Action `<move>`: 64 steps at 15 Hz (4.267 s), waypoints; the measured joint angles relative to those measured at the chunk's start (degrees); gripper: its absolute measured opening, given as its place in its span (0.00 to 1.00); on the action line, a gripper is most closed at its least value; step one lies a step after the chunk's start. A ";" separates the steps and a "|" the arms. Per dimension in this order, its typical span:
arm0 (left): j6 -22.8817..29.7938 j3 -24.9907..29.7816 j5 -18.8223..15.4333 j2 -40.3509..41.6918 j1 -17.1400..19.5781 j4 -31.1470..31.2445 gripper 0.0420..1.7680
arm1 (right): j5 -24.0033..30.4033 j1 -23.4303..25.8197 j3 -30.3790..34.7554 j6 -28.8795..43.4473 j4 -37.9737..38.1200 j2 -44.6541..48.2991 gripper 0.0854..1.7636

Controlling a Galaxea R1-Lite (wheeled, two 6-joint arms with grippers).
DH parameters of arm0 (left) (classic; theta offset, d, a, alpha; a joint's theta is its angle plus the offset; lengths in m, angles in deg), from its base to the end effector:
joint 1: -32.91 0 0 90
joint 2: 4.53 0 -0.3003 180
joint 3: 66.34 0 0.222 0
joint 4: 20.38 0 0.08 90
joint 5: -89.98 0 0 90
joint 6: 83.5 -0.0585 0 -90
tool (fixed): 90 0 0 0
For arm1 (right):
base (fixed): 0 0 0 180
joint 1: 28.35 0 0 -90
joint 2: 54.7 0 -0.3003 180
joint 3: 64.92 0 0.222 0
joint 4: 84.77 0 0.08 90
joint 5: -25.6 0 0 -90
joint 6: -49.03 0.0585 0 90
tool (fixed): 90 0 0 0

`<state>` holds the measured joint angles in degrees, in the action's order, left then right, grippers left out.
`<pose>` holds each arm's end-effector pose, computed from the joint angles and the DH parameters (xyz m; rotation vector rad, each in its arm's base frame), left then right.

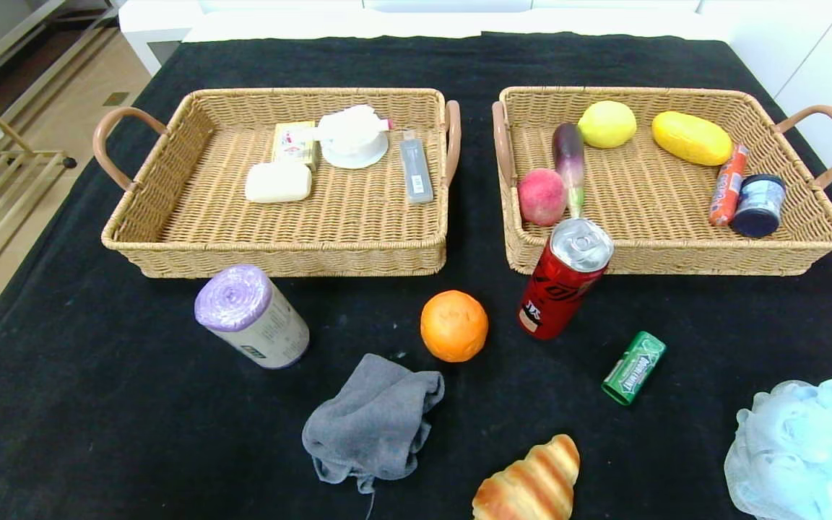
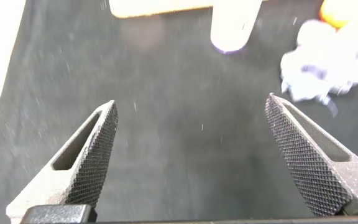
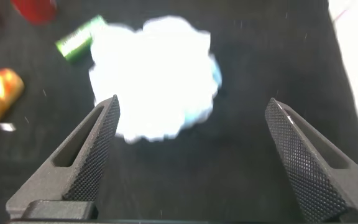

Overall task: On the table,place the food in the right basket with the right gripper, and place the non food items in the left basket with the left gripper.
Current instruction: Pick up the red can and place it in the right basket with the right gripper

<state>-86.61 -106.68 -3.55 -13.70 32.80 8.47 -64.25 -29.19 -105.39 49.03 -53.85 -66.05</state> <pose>0.0318 -0.0037 0.1684 0.0555 -0.0422 -0.0624 0.0379 0.0007 0.1628 -0.0002 0.0314 0.0173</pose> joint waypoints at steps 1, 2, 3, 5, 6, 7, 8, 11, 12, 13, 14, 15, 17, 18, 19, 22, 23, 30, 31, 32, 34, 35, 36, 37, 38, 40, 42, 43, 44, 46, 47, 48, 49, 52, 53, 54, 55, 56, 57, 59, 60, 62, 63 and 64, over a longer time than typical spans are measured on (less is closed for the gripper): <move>-0.09 -2.33 -0.05 -2.29 -0.29 0.09 0.97 | 0.00 -0.09 -2.41 -0.02 -0.07 -2.57 0.97; -0.24 -4.41 -0.05 -4.56 -0.68 0.09 0.97 | 0.00 -0.21 -5.16 -0.13 -0.13 -5.79 0.97; -0.28 -6.57 -0.05 -7.19 -1.27 0.10 0.97 | 0.00 -0.28 -7.77 -0.22 -0.22 -8.83 0.97; -0.37 -10.73 -0.06 -12.30 -2.30 0.12 0.97 | -0.02 -0.39 -12.64 -0.29 -0.50 -14.95 0.97; -0.57 -12.76 -0.13 -14.88 -2.84 0.15 0.97 | 0.46 -0.50 -14.93 -0.33 -1.05 -17.97 0.97; -0.96 -14.95 -0.55 -17.54 -3.61 0.15 0.97 | 1.52 -0.61 -16.92 -0.33 -2.12 -20.68 0.97; -1.40 -16.80 -1.35 -19.91 -4.51 0.20 0.97 | 2.73 -0.67 -18.76 -0.33 -3.36 -23.32 0.97; -2.49 -21.20 -5.05 -26.30 -6.45 -0.11 0.97 | 6.03 -0.78 -23.50 -0.33 -5.16 -30.60 0.97; -2.67 -22.31 -6.78 -28.26 -6.69 -0.21 0.97 | 7.55 -0.80 -24.92 -0.35 -5.24 -33.11 0.97; -2.78 -23.25 -8.13 -30.00 -6.78 -0.29 0.97 | 8.74 -0.80 -25.99 -0.33 -5.42 -35.04 0.97; -3.01 -24.08 -9.48 -31.67 -6.86 -0.46 0.97 | 9.70 -0.91 -26.89 -0.33 -5.57 -36.89 0.97; -3.45 -24.98 -11.02 -33.37 -6.91 -0.54 0.97 | 10.53 -1.61 -27.72 -0.29 -6.17 -39.08 0.97; -4.61 -26.83 -13.48 -36.47 -7.19 -0.55 0.97 | 10.78 -4.63 -28.39 -0.22 -8.90 -42.56 0.97; -5.23 -27.60 -13.86 -37.74 -7.77 -0.60 0.97 | 10.78 -6.49 -28.53 -0.16 -9.79 -44.13 0.97; -5.79 -28.26 -13.97 -39.07 -8.86 -0.63 0.97 | 10.75 -8.14 -28.57 -0.18 -10.08 -45.40 0.97; -8.13 -29.26 -13.92 -42.40 -13.03 -0.88 0.97 | 9.68 -12.76 -28.68 -0.22 -10.34 -48.46 0.97; -8.72 -29.56 -13.81 -43.67 -14.65 -1.51 0.97 | 9.18 -14.34 -28.68 -0.24 -10.41 -49.37 0.97; -12.15 -30.51 -13.68 -49.59 -18.76 -7.07 0.97 | 5.96 -22.25 -28.31 -0.22 -14.96 -55.10 0.97; -13.78 -30.46 -13.84 -49.84 -18.91 -6.97 0.97 | 5.88 -22.61 -28.16 -0.13 -15.37 -55.69 0.97; -14.23 -30.29 -13.79 -49.93 -19.18 -6.91 0.97 | 5.88 -22.99 -28.09 -0.13 -15.64 -56.24 0.97; -14.34 -29.94 -13.25 -49.98 -20.22 -6.89 0.97 | 5.85 -23.91 -28.03 -0.27 -15.64 -56.84 0.97; -14.36 -29.85 -13.42 -49.98 -20.48 -6.89 0.97 | 5.84 -24.48 -27.98 -0.35 -15.62 -57.03 0.97; -14.36 -29.81 -13.37 -49.96 -20.78 -7.11 0.97 | 5.85 -24.89 -27.97 -0.40 -15.59 -57.11 0.97; -14.36 -29.81 -13.36 -49.93 -21.08 -7.22 0.97 | 5.85 -25.20 -27.97 -0.41 -15.59 -57.20 0.97; -14.36 -29.81 -13.31 -49.93 -21.27 -7.02 0.97 | 5.57 -25.86 -27.97 -0.44 -15.51 -57.33 0.97; -14.38 -29.77 -13.31 -49.90 -21.38 -7.00 0.97 | 2.16 -28.28 -27.87 -0.49 -15.53 -57.86 0.97; -14.36 -29.78 -13.31 -49.68 -21.66 -6.86 0.97 | -0.43 -31.54 -27.70 -0.51 -15.68 -58.94 0.97; -14.38 -29.78 -13.18 -49.52 -22.04 -6.74 0.97 | -1.52 -33.02 -27.70 -0.52 -15.73 -59.65 0.97; -14.36 -29.78 -13.12 -49.40 -22.27 -6.72 0.97 | -2.57 -34.11 -27.75 -0.60 -15.79 -60.31 0.97; -14.31 -29.75 -13.07 -49.24 -22.49 -6.69 0.97 | -4.40 -35.79 -27.86 -0.79 -16.08 -61.68 0.97; -14.30 -29.72 -13.07 -49.20 -22.52 -6.69 0.97 | -5.30 -36.73 -27.76 -0.84 -17.15 -62.57 0.97; -14.36 -29.72 -13.07 -49.15 -22.58 -6.56 0.97 | -6.99 -37.66 -27.54 -0.85 -18.98 -63.60 0.97; -14.36 -29.70 -13.07 -49.13 -22.63 -6.55 0.97 | -8.28 -38.22 -27.45 -0.85 -20.60 -64.44 0.97; -14.36 -29.64 -13.07 -49.09 -22.65 -6.52 0.97 | -9.85 -39.78 -26.89 -0.88 -25.26 -67.29 0.97; -14.34 -29.64 -13.07 -49.04 -22.65 -6.52 0.97 | -10.29 -40.08 -26.71 -0.96 -26.56 -68.13 0.97; -14.36 -29.64 -13.07 -49.04 -22.65 -6.50 0.97 | -11.37 -40.39 -26.51 -1.48 -28.21 -69.02 0.97; -14.34 -29.64 -13.07 -49.02 -22.65 -6.45 0.97 | -12.31 -40.53 -26.34 -2.01 -30.20 -69.94 0.97; -14.34 -29.64 -13.07 -49.02 -22.63 -6.45 0.97 | -12.84 -40.63 -26.15 -2.56 -31.77 -70.75 0.97; -14.36 -29.64 -13.07 -48.99 -22.63 -6.45 0.97 | -13.19 -40.69 -26.06 -3.08 -33.30 -71.58 0.97; -14.36 -29.64 -13.07 -48.91 -22.60 -6.50 0.97 | -15.01 -40.85 -25.93 -3.83 -37.14 -73.66 0.97; -14.34 -29.64 -13.07 -48.85 -22.58 -6.52 0.97 | -15.40 -41.05 -25.93 -4.11 -38.80 -74.62 0.97; -14.34 -29.61 -13.07 -48.80 -22.56 -6.55 0.97 | -15.57 -41.16 -26.10 -4.71 -41.66 -76.46 0.97; -14.34 -29.55 -13.07 -48.80 -22.56 -6.56 0.97 | -15.57 -41.22 -26.27 -4.79 -42.91 -77.29 0.97; -14.36 -29.55 -13.07 -48.80 -22.56 -6.58 0.97 | -15.56 -41.24 -26.40 -4.99 -43.92 -77.90 0.97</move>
<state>-100.97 -136.23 -16.61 -62.50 10.23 1.89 -79.80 -70.43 -131.79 44.04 -97.77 -143.95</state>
